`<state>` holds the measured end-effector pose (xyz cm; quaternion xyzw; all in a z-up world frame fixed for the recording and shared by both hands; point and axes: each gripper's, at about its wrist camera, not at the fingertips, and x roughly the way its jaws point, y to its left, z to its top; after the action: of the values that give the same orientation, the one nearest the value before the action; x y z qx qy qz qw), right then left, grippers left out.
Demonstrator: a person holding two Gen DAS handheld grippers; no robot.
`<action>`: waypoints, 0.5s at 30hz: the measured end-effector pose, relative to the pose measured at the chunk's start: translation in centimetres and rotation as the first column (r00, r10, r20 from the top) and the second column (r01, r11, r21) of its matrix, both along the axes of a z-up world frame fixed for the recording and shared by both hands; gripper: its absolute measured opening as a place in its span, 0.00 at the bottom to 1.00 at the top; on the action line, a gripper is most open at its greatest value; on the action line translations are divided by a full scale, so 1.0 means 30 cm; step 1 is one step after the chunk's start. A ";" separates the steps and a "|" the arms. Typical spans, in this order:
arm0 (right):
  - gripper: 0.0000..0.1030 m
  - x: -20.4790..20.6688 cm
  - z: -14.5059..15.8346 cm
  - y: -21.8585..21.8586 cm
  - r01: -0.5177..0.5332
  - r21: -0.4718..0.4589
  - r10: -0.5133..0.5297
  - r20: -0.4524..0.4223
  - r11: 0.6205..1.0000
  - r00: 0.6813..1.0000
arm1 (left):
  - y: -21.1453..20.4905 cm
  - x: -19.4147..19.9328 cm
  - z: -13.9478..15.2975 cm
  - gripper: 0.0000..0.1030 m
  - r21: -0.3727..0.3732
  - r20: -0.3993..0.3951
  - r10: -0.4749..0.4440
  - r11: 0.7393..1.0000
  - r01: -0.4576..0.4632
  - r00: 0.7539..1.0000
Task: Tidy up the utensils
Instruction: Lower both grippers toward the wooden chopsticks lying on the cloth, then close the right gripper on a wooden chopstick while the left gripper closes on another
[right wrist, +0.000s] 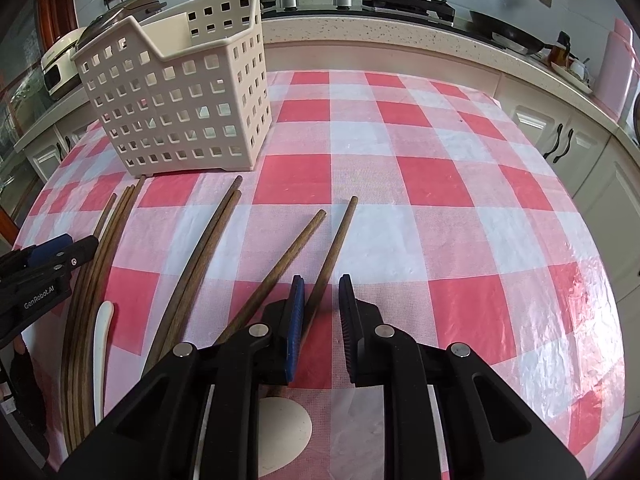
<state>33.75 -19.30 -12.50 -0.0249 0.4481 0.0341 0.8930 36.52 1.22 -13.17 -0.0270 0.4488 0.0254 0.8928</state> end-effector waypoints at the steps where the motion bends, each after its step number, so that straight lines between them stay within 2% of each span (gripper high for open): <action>1: 0.16 -0.002 0.000 0.001 0.000 -0.003 0.000 0.004 1.000 1.000 | -0.003 -0.003 -0.001 0.43 0.007 0.002 -0.002 1.000 0.002 1.000; 4: 0.11 -0.010 -0.002 0.000 0.006 -0.010 -0.006 0.012 1.000 1.000 | -0.010 -0.009 -0.001 0.37 0.017 0.008 -0.011 1.000 0.011 1.000; 8: 0.10 -0.017 -0.004 -0.004 0.018 -0.010 -0.018 0.026 1.000 1.000 | -0.022 -0.018 0.001 0.24 0.029 0.018 -0.030 0.999 0.029 0.999; 10: 0.10 -0.023 -0.005 -0.013 0.029 0.004 -0.029 0.035 1.000 0.999 | -0.023 -0.024 -0.001 0.20 0.032 0.025 -0.034 0.999 0.033 0.999; 12: 0.09 -0.027 -0.002 -0.028 0.040 0.025 -0.041 0.039 0.999 0.998 | -0.019 -0.032 -0.002 0.12 0.031 0.032 -0.032 0.999 0.031 0.999; 15: 0.09 -0.037 0.010 -0.054 0.055 0.064 -0.059 0.062 0.996 0.996 | -0.003 -0.042 -0.005 0.08 0.018 0.046 -0.036 0.999 0.035 0.998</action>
<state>32.63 -20.94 -12.20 0.0145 0.4188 0.0218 0.9077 35.25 1.12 -13.31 -0.0120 0.4282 0.0125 0.9035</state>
